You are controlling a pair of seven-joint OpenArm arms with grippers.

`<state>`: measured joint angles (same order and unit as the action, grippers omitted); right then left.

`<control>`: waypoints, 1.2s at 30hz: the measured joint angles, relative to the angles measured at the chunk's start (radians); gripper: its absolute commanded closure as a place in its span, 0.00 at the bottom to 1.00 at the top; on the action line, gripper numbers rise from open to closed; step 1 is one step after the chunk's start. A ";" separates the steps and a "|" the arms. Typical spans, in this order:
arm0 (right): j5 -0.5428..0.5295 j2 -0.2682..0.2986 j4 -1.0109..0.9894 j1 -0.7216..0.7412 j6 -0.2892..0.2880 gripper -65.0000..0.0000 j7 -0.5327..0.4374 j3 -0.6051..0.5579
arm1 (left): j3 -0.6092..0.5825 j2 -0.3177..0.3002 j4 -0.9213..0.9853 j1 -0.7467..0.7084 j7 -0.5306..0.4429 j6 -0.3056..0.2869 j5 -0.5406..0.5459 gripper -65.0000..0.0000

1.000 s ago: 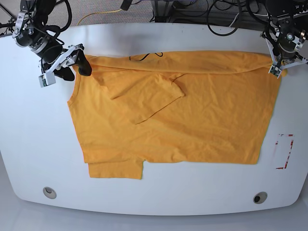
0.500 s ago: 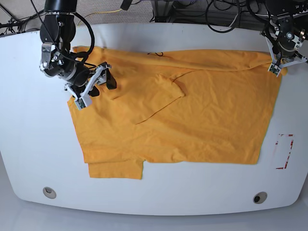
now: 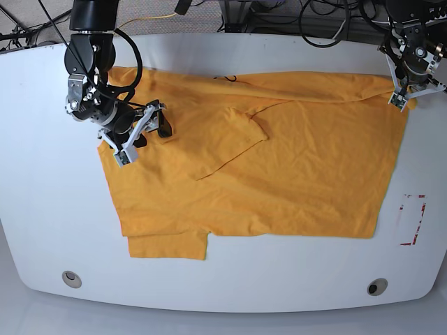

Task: Fold the T-shirt properly
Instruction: 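Grasp the shirt edge near the collar with the right gripper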

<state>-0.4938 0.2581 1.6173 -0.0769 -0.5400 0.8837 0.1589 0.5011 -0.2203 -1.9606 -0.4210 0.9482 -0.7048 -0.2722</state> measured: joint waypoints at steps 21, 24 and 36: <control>0.001 -0.036 -0.008 -0.002 0.000 0.74 0.002 0.000 | -0.001 0.000 0.000 0.003 0.000 0.000 0.000 1.00; 0.001 -0.036 -0.008 -0.002 0.000 0.88 0.000 0.000 | -0.001 0.000 0.000 0.003 0.000 0.000 0.000 1.00; 0.002 -0.035 0.008 -0.035 0.001 1.00 0.003 0.000 | -0.001 0.000 0.000 0.005 0.000 0.000 0.000 1.00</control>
<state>-0.4915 0.2234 1.6253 -0.1123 -0.5392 0.8867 0.1589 0.4999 -0.2199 -1.9606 -0.4160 0.9482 -0.7044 -0.2722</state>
